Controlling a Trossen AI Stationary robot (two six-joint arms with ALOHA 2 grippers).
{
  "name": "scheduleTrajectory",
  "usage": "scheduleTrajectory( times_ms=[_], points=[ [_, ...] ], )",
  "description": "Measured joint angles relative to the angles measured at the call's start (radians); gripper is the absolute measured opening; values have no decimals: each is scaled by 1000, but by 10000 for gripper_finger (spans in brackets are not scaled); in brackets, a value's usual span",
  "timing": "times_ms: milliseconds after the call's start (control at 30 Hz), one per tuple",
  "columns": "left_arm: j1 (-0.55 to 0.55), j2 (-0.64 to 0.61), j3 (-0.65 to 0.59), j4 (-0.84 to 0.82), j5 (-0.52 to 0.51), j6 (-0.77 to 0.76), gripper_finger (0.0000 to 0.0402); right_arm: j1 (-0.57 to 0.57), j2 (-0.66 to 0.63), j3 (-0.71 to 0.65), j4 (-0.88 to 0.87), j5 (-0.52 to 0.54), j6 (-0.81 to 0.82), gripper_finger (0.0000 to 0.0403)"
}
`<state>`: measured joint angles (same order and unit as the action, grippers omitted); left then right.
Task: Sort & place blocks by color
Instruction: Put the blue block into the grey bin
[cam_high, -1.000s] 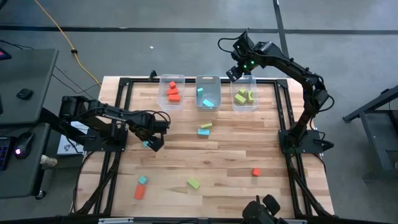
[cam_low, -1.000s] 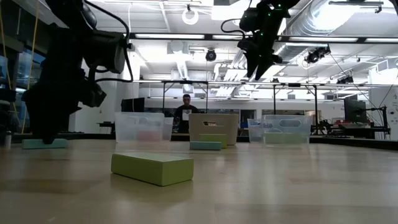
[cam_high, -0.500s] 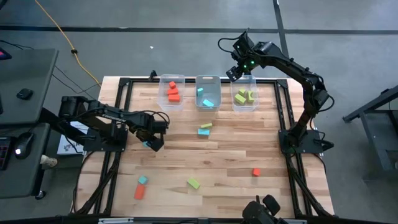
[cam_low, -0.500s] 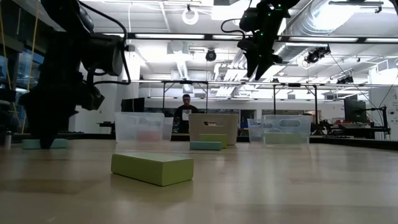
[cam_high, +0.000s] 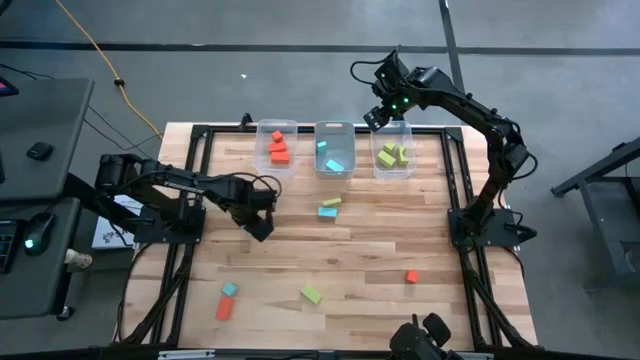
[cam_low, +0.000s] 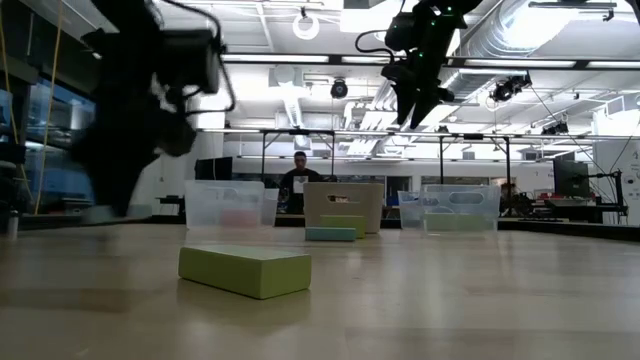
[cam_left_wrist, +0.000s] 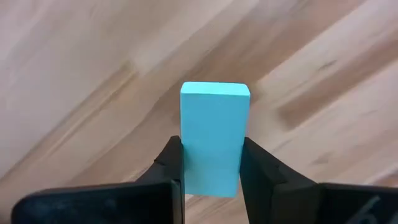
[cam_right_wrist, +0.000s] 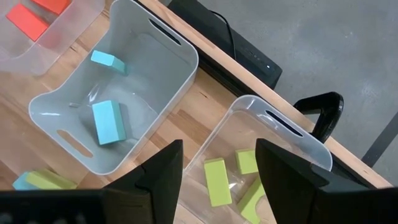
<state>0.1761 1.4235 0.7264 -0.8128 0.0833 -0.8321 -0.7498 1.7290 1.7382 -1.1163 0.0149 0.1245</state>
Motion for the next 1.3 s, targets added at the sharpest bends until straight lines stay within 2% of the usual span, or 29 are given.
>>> scheduleTrajectory(
  times_ms=[267, 533, 933, 1167, 1300],
  points=[
    [57, 0, 124, 225, -19, 84, 67, 0, 0, 0, 26, 0, 6, 193],
    [206, -1, 219, 423, -10, 283, 66, 0, 0, 0, 43, 0, 33, 193],
    [416, -1, 231, 798, 174, 493, 69, 0, 0, 0, 62, 0, 93, 193],
    [467, 17, 237, 901, 181, 652, 69, 0, 0, 0, 83, 0, 148, 193],
    [489, 72, 311, 886, 180, 717, 70, 0, 0, 0, 90, 0, 148, 193]
  ],
)
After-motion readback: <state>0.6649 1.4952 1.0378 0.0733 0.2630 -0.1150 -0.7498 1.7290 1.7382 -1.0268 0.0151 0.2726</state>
